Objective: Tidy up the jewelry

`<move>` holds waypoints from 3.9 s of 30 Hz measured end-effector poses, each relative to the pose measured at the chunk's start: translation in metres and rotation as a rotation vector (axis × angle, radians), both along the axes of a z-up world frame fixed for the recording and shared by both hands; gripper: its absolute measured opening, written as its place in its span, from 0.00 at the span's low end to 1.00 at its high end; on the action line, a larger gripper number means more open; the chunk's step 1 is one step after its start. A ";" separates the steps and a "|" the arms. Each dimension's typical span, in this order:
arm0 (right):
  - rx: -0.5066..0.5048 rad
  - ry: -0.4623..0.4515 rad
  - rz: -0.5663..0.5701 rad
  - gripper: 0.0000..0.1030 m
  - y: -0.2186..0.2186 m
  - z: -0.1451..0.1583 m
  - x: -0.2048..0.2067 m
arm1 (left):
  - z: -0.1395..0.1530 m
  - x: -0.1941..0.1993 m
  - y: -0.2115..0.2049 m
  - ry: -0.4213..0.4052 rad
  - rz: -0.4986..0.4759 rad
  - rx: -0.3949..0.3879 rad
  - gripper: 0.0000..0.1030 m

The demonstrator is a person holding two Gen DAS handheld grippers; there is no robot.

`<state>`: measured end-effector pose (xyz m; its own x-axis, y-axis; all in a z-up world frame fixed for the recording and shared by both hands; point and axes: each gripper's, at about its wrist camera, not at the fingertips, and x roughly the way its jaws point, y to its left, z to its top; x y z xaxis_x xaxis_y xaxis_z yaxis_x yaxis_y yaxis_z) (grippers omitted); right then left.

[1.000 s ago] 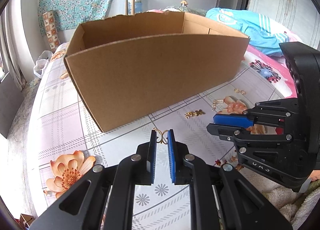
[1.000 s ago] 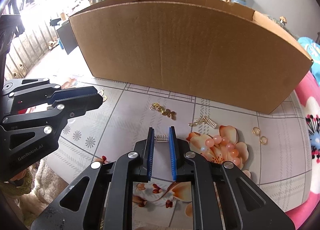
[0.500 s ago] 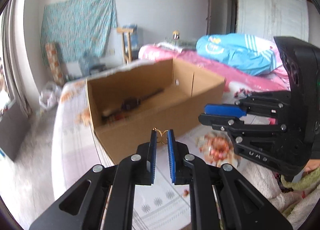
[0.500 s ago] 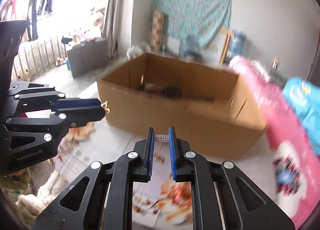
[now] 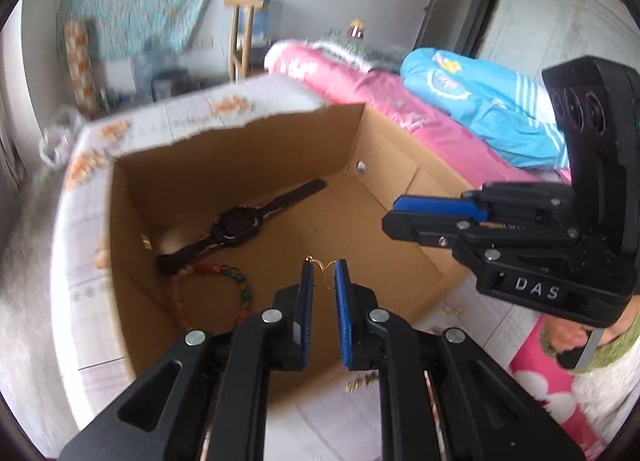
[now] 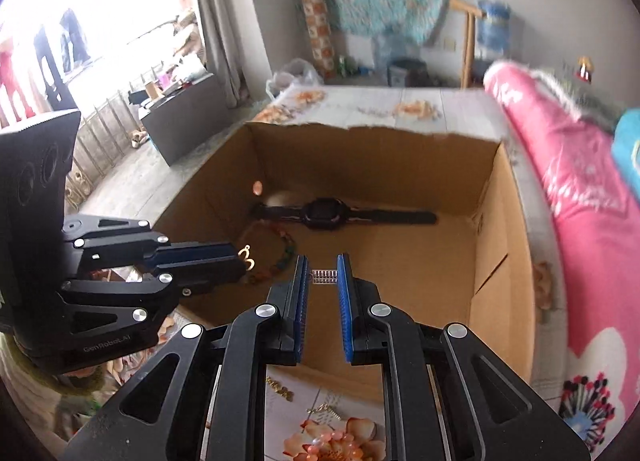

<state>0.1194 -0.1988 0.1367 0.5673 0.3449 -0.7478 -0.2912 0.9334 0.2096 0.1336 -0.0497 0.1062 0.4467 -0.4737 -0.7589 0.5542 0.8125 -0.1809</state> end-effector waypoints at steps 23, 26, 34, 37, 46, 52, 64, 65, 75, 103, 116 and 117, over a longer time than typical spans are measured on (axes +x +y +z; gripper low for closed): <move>0.027 0.119 -0.040 0.18 -0.016 -0.037 0.052 | -0.019 0.059 -0.030 0.114 0.061 0.049 0.29; 0.022 0.116 -0.041 0.18 -0.016 -0.037 0.052 | -0.019 0.058 -0.030 0.106 0.059 0.054 0.31; 0.013 0.106 -0.049 0.20 -0.016 -0.037 0.052 | -0.018 0.058 -0.029 0.100 0.057 0.051 0.33; 0.035 0.058 -0.057 0.20 -0.020 -0.027 0.044 | -0.010 0.047 -0.025 0.039 0.061 0.053 0.33; 0.241 -0.157 -0.031 0.32 -0.050 0.023 -0.071 | 0.019 -0.063 0.027 -0.153 0.013 -0.003 0.61; 0.280 -0.109 -0.033 0.33 -0.043 -0.013 -0.123 | -0.013 -0.117 0.048 -0.099 0.051 -0.040 0.67; 0.115 0.063 -0.037 0.29 0.008 -0.092 -0.105 | -0.086 -0.107 0.009 -0.125 0.046 0.164 0.60; 0.111 0.066 -0.038 0.29 0.010 -0.094 -0.101 | -0.088 -0.105 0.008 -0.126 0.038 0.169 0.58; 0.144 0.097 -0.043 0.29 0.004 -0.107 -0.087 | -0.101 -0.096 -0.017 -0.115 -0.051 0.213 0.31; 0.089 0.048 0.015 0.29 0.018 -0.096 -0.103 | -0.098 -0.091 0.028 -0.018 0.070 0.130 0.02; -0.143 0.045 0.097 0.18 0.061 -0.109 -0.077 | -0.099 -0.089 0.039 0.014 0.103 0.070 0.02; -0.147 0.046 0.096 0.16 0.063 -0.110 -0.076 | -0.099 -0.089 0.041 0.015 0.104 0.068 0.02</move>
